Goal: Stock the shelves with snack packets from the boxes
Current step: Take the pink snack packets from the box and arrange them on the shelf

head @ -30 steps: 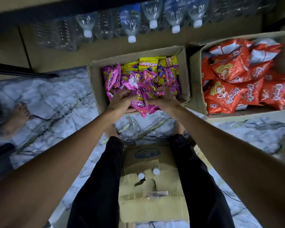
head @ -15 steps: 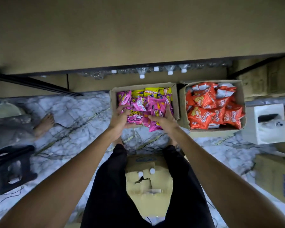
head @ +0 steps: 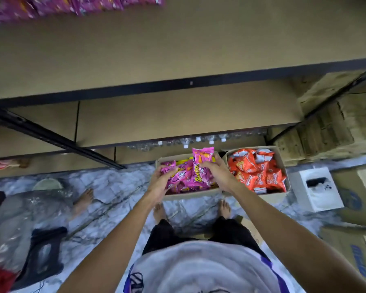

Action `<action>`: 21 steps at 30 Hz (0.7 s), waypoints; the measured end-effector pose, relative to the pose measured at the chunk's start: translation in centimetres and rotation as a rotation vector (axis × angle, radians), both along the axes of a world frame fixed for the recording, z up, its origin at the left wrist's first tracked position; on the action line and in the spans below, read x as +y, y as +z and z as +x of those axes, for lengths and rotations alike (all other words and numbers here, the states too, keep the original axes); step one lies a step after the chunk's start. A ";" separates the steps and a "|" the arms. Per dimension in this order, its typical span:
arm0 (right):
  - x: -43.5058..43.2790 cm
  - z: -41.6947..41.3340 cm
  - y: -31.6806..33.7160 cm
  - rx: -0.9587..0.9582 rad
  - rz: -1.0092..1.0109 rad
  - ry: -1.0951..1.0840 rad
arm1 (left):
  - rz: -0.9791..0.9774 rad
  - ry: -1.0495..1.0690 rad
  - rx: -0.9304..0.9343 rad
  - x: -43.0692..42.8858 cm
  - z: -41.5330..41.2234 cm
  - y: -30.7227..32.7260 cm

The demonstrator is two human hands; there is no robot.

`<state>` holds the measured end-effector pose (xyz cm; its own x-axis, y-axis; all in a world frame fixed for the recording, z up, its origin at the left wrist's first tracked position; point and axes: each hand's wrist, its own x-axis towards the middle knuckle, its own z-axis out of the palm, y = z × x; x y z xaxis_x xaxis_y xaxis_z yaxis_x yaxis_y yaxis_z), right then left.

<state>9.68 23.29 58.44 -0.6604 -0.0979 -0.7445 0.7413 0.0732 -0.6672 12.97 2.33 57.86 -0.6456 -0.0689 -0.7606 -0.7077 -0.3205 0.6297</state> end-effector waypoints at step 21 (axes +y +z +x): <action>-2.7 -9.5 15.0 0.389 -0.317 0.116 | -0.361 -0.235 0.432 -8.4 -6.4 15.8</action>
